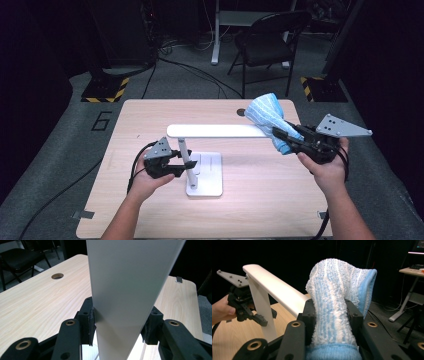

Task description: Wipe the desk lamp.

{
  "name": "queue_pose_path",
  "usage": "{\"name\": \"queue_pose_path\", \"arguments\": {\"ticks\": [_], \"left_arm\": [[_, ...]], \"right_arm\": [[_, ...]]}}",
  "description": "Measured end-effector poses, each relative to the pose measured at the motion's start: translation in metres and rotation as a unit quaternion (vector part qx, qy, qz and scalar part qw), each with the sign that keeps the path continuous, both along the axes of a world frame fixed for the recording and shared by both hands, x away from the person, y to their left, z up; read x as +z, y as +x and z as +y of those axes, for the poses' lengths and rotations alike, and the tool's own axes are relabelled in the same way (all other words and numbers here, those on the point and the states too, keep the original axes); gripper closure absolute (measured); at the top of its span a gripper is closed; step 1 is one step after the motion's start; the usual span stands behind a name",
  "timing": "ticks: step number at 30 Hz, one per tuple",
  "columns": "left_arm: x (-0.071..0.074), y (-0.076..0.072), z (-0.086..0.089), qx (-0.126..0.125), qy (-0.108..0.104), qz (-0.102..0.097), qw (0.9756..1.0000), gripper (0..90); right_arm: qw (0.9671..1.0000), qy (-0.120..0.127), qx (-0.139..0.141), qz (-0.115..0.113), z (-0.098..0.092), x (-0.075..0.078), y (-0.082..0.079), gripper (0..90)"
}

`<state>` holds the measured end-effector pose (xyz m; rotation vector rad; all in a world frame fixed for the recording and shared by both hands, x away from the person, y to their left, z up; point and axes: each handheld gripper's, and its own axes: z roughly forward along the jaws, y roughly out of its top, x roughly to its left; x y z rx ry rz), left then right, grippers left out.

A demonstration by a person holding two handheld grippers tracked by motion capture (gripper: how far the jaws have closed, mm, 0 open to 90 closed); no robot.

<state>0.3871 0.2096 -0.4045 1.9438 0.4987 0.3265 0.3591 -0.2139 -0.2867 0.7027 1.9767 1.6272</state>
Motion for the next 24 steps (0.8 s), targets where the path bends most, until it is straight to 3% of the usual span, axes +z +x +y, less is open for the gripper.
{"name": "queue_pose_path", "arguments": {"ticks": [13, 23, 24], "left_arm": [[0.000, 0.000, -0.001, -0.004, -0.003, 0.005, 1.0000, 53.3], [-0.001, -0.001, -0.003, 0.001, -0.007, 0.002, 1.0000, 53.2], [-0.001, -0.001, -0.003, 0.001, -0.007, 0.003, 1.0000, 53.2]], "right_arm": [[1.0000, -0.002, 0.002, 0.009, 0.010, -0.001, 0.007, 66.5], [0.9994, -0.011, 0.032, 0.005, 0.031, 0.003, 0.012, 65.7], [0.9994, -0.009, 0.032, 0.014, 0.033, 0.004, 0.011, 65.5]]}}
